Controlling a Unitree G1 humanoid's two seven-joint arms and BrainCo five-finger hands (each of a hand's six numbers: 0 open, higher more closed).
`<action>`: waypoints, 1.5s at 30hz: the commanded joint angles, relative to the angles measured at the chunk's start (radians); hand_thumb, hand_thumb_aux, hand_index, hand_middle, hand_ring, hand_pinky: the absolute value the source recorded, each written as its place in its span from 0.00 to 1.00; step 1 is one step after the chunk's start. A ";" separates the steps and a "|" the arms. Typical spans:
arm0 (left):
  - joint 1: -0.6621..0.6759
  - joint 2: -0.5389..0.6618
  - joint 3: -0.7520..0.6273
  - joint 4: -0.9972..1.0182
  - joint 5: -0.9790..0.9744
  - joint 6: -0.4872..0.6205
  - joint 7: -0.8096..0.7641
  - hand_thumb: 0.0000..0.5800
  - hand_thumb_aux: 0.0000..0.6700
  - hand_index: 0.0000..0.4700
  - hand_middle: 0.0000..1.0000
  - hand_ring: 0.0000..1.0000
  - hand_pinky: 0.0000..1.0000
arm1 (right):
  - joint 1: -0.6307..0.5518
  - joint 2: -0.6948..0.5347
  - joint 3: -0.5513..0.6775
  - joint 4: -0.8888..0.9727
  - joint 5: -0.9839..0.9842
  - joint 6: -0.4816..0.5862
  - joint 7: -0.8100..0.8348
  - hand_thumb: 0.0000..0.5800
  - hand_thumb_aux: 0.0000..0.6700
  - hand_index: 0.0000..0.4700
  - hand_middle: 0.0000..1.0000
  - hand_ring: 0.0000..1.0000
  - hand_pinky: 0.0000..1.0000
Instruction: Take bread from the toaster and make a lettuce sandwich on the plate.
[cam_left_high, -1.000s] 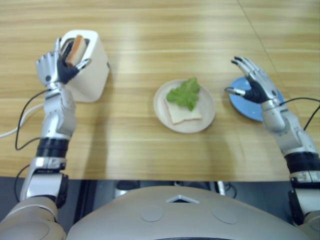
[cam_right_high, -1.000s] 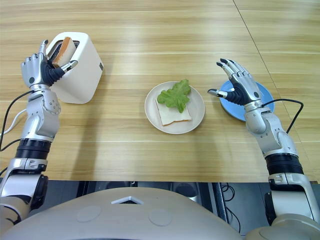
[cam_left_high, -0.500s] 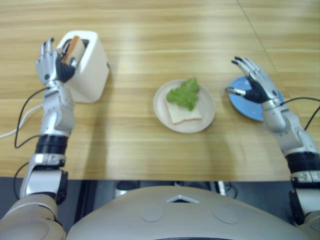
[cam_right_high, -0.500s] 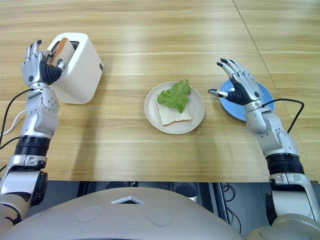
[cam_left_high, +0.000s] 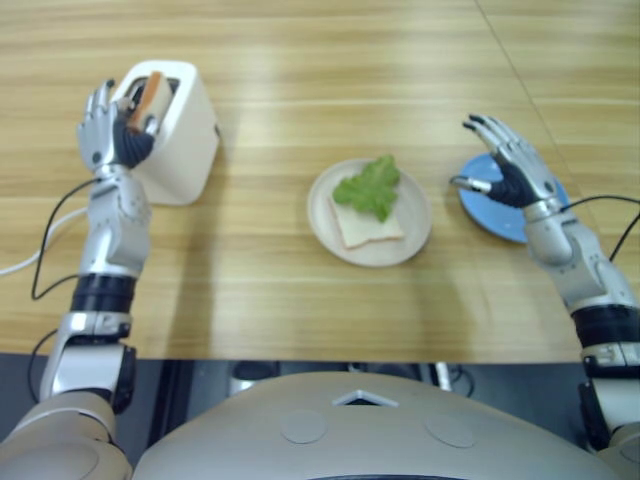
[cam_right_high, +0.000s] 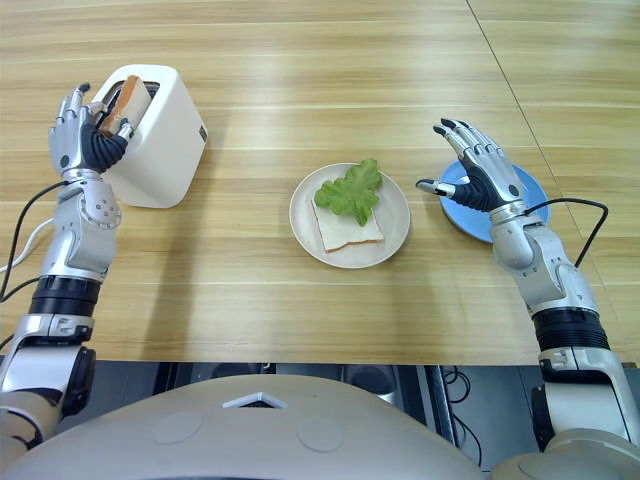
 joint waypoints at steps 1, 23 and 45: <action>0.019 -0.007 0.079 -0.164 -0.051 -0.064 0.048 1.00 1.00 0.98 1.00 1.00 1.00 | 0.007 -0.005 0.003 -0.013 -0.014 0.005 0.003 0.00 0.00 0.00 0.00 0.00 0.00; -0.052 -0.390 -0.102 -0.222 -0.793 -0.139 -0.563 1.00 1.00 0.98 1.00 1.00 1.00 | 0.000 0.011 0.003 0.003 -0.015 0.006 -0.014 0.00 0.00 0.00 0.00 0.00 0.00; -0.238 -0.597 -0.179 0.604 -0.639 -0.271 -0.542 1.00 1.00 0.98 1.00 1.00 1.00 | 0.004 0.008 0.004 0.012 -0.009 0.012 -0.016 0.00 0.00 0.00 0.00 0.00 0.00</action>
